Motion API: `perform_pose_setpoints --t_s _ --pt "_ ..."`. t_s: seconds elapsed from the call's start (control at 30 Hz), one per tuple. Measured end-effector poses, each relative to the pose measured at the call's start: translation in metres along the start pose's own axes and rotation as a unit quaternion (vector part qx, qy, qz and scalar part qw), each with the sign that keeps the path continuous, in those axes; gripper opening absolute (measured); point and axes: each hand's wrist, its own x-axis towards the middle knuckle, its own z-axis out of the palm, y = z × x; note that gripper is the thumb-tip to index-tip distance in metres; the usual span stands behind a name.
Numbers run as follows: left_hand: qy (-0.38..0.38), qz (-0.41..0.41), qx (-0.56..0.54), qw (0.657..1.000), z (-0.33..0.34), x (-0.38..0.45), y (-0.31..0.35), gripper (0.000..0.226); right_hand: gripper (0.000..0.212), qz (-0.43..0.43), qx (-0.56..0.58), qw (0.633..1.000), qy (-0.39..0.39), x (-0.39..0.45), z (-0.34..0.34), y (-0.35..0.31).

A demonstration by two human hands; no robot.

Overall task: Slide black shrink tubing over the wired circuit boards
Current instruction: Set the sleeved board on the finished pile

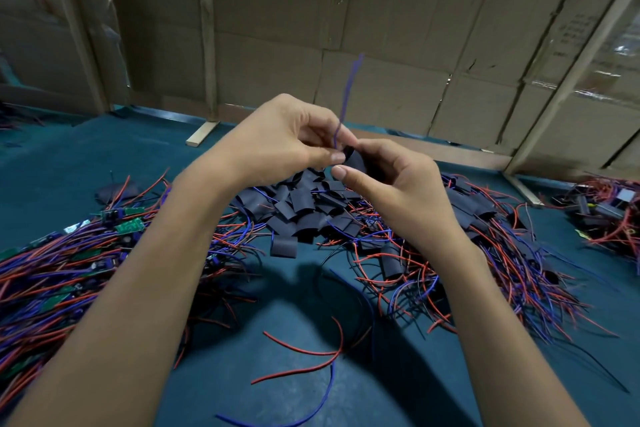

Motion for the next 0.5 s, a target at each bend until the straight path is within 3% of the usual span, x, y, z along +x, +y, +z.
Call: perform_pose_setpoints --t_s 0.13,0.3,0.4,0.5 --pt "-0.006 0.003 0.013 1.0 -0.001 0.0 0.001 0.029 0.041 -0.017 -0.03 0.999 0.014 0.0 -0.001 0.0" --pt "0.011 -0.024 0.007 1.0 -0.004 -0.001 0.002 0.039 0.026 -0.056 -0.092 0.994 0.025 0.003 -0.012 0.007" --pt "0.038 -0.092 0.031 0.994 -0.019 -0.003 -0.01 0.032 0.021 -0.039 -0.129 0.989 0.058 0.004 -0.034 0.016" --pt "-0.029 -0.242 0.184 0.952 -0.032 -0.008 -0.035 0.034 0.021 0.009 -0.198 0.976 0.095 0.001 -0.058 0.026"
